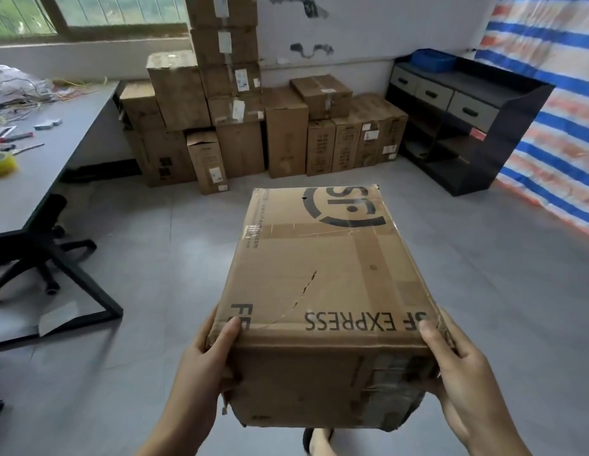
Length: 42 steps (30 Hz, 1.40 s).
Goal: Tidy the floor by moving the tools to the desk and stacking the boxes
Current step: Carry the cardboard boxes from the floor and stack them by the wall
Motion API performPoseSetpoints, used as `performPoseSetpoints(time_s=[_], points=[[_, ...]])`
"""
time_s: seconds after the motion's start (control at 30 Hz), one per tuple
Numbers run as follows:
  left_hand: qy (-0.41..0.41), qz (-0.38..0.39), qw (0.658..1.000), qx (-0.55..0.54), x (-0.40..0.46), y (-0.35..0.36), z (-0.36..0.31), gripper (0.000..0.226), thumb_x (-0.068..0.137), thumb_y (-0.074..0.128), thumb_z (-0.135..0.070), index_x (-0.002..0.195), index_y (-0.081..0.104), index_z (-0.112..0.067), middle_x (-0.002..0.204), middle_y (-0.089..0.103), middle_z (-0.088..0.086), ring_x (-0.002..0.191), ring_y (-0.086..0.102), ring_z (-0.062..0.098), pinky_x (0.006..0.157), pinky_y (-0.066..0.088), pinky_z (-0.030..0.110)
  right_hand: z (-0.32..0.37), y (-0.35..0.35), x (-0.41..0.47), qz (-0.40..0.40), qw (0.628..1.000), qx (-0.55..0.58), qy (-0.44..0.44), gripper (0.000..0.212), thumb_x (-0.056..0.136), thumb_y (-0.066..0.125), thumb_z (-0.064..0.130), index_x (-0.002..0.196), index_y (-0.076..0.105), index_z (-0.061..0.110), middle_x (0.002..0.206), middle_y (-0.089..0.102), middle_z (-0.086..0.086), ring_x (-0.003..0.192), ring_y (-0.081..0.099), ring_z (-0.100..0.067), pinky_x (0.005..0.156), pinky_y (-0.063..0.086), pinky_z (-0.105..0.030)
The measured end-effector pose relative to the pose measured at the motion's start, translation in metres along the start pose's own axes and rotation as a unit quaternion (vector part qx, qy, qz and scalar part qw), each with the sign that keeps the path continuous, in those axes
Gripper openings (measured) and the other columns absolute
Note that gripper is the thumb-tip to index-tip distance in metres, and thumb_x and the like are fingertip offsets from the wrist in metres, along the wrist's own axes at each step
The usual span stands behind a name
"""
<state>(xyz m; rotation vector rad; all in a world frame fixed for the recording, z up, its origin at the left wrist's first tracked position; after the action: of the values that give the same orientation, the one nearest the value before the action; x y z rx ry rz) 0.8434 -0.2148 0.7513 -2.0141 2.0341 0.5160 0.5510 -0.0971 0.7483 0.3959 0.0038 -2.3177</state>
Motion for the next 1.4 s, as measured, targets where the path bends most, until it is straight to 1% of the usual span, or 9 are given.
performPoseSetpoints(time_s=[0.27,0.43,0.6,0.7,0.77,0.87,1.07,1.23,1.4], points=[[-0.031,-0.031,0.998,-0.037,0.168,0.101,-0.057,0.045,0.088,0.061,-0.026,0.132,0.052,-0.028,0.100,0.056,-0.019,0.086,0.048,0.001,0.081,0.051,0.050,0.046,0.062,0.215,0.024,0.999,-0.026,0.021,0.035,0.081,0.063,0.032,0.115,0.060,0.036,0.114,0.069,0.002,0.107,0.063,-0.024,0.098,0.045,-0.055],[-0.045,-0.059,0.996,-0.057,0.261,0.148,-0.091,0.035,0.088,0.063,-0.022,0.121,0.055,-0.026,0.094,0.055,-0.018,0.081,0.046,0.001,0.080,0.052,0.049,0.078,0.107,0.329,0.042,0.998,-0.042,0.020,0.039,0.087,0.060,0.027,0.125,0.055,0.035,0.114,0.068,0.005,0.105,0.063,-0.022,0.100,0.045,-0.052],[-0.037,-0.051,0.997,-0.054,0.380,0.192,-0.127,0.030,0.088,0.063,-0.024,0.115,0.056,-0.033,0.105,0.060,-0.013,0.087,0.050,0.003,0.081,0.052,0.049,0.094,0.159,0.446,0.045,0.998,-0.049,0.018,0.044,0.072,0.064,0.042,0.116,0.060,0.040,0.116,0.067,0.005,0.110,0.061,-0.023,0.101,0.044,-0.052],[-0.028,-0.036,0.997,-0.056,0.461,0.218,-0.158,0.033,0.087,0.063,-0.025,0.117,0.056,-0.035,0.103,0.059,-0.014,0.088,0.050,0.004,0.079,0.053,0.048,0.103,0.194,0.522,0.040,0.998,-0.044,0.020,0.032,0.076,0.066,0.040,0.107,0.063,0.041,0.118,0.067,0.004,0.112,0.060,-0.023,0.102,0.043,-0.052],[-0.029,-0.030,0.998,-0.049,0.511,0.237,-0.183,0.031,0.087,0.064,-0.027,0.115,0.056,-0.037,0.102,0.059,-0.011,0.086,0.050,0.008,0.078,0.054,0.047,0.118,0.217,0.567,0.032,0.998,-0.050,0.022,0.036,0.062,0.073,0.057,0.096,0.068,0.047,0.118,0.066,0.007,0.113,0.059,-0.023,0.101,0.044,-0.052],[-0.014,-0.016,0.999,-0.036,0.581,0.269,-0.232,0.028,0.087,0.063,-0.028,0.112,0.055,-0.039,0.090,0.059,-0.005,0.078,0.051,0.015,0.068,0.051,0.037,0.145,0.249,0.630,0.014,0.999,-0.046,0.017,0.071,0.029,0.074,0.080,0.094,0.067,0.051,0.118,0.066,0.010,0.111,0.060,-0.021,0.099,0.045,-0.052],[0.024,0.018,0.999,-0.013,0.706,0.339,-0.304,0.019,0.090,0.059,-0.027,0.098,0.062,-0.044,0.068,0.061,-0.009,0.067,0.049,0.014,0.067,0.041,0.033,0.193,0.306,0.763,0.022,1.000,-0.001,-0.015,0.059,0.076,0.064,0.037,0.133,0.053,0.028,0.121,0.066,0.002,0.109,0.062,-0.022,0.099,0.044,-0.054],[0.045,0.000,0.998,-0.039,0.815,0.398,-0.344,0.021,0.089,0.061,-0.026,0.092,0.061,-0.046,0.091,0.065,-0.019,0.081,0.056,0.009,0.071,0.046,0.036,0.220,0.354,0.903,0.050,0.999,0.010,-0.017,0.060,0.079,0.062,0.034,0.137,0.048,0.029,0.123,0.064,0.001,0.110,0.062,-0.023,0.097,0.045,-0.054],[0.057,-0.040,0.995,-0.072,0.923,0.464,-0.385,0.022,0.089,0.061,-0.025,0.098,0.059,-0.044,0.090,0.063,-0.012,0.075,0.053,0.012,0.066,0.048,0.034,0.271,0.402,1.050,0.088,0.996,0.006,-0.031,0.053,0.082,0.063,0.033,0.133,0.051,0.033,0.125,0.063,0.006,0.115,0.059,-0.022,0.102,0.042,-0.052]])
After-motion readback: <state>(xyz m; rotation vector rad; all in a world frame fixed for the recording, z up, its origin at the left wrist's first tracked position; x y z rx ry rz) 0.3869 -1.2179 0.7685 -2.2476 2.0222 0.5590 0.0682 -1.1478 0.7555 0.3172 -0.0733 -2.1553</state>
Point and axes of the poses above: each hand's wrist, its own x-axis towards the middle knuckle, its own y-axis out of the palm, z = x × y, the point moved 7 cm from there along x, towards the middle knuckle
